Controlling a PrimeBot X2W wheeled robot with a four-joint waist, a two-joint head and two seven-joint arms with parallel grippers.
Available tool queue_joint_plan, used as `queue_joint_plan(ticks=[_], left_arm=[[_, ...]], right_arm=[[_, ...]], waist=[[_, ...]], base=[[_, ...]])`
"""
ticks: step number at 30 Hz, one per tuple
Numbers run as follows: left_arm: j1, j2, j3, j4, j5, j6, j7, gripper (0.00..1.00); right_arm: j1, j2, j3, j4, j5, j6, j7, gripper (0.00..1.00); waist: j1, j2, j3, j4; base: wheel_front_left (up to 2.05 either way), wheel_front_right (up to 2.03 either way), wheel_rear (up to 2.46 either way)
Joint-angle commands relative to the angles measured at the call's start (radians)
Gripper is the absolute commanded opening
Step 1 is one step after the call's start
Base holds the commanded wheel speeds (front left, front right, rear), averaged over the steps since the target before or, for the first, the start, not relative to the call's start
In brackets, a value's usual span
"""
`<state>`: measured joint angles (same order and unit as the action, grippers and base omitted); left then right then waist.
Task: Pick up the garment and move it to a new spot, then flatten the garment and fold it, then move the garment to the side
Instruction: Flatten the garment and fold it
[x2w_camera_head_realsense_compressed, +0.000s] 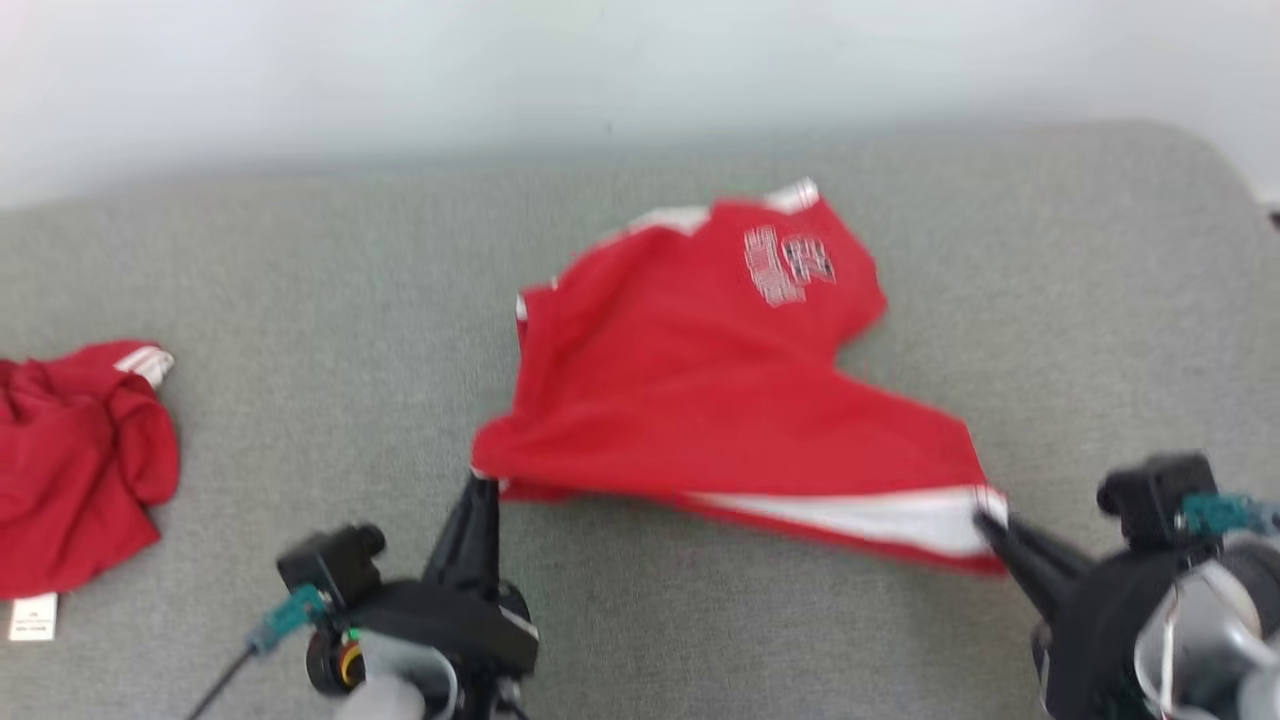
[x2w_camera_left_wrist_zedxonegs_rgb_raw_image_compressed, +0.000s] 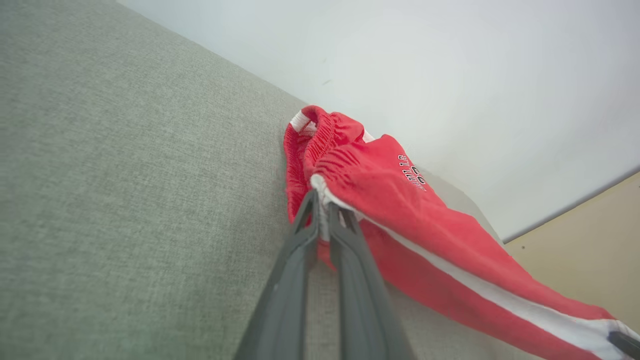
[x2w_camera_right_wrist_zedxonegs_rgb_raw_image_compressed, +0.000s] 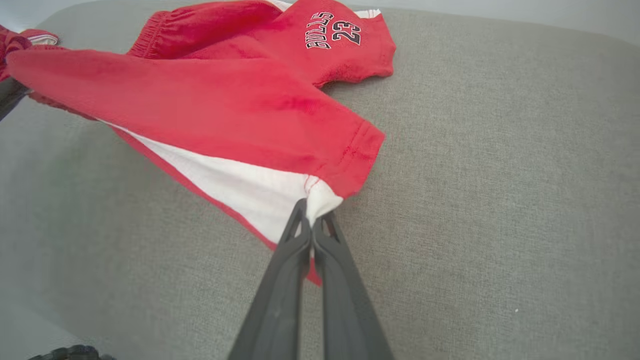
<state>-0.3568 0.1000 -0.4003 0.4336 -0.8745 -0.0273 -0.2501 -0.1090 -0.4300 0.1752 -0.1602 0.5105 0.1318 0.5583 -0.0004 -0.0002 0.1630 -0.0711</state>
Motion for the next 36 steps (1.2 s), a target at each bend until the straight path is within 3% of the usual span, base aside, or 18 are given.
queue_joint_plan(ticks=[1,10,17,24,36], left_arm=[[0.028,0.003,-0.006,0.004,0.015,-0.001,-0.007,0.0],[0.175,0.045,-0.09,0.044,0.106,0.046,0.018,0.0],[0.291,0.079,-0.132,-0.006,0.109,0.078,0.083,0.0],[0.312,0.078,-0.119,-0.124,0.1,0.094,0.061,0.0],[0.072,0.009,-0.14,-0.077,0.131,0.134,0.13,0.0]], right_arm=[[0.038,-0.011,-0.011,-0.026,0.006,-0.002,0.034,0.0],[0.24,-0.031,-0.038,-0.131,0.033,-0.002,0.315,0.0],[0.356,-0.009,-0.096,-0.192,0.047,-0.002,0.443,0.0],[0.29,-0.034,-0.088,-0.236,0.007,-0.002,0.305,0.0],[-0.094,-0.074,0.007,0.069,-0.012,-0.002,0.108,0.0]], waist=[[0.0004,0.0002,-0.06,-0.004],[0.0004,0.0002,-0.123,-0.017],[0.0004,0.0002,-0.146,-0.006],[0.0004,0.0002,-0.147,0.008],[0.0004,0.0002,-0.056,0.033]], base=[[0.0,0.0,0.0],[0.0,0.0,0.0],[0.0,0.0,0.0],[0.0,0.0,0.0],[0.0,0.0,0.0]])
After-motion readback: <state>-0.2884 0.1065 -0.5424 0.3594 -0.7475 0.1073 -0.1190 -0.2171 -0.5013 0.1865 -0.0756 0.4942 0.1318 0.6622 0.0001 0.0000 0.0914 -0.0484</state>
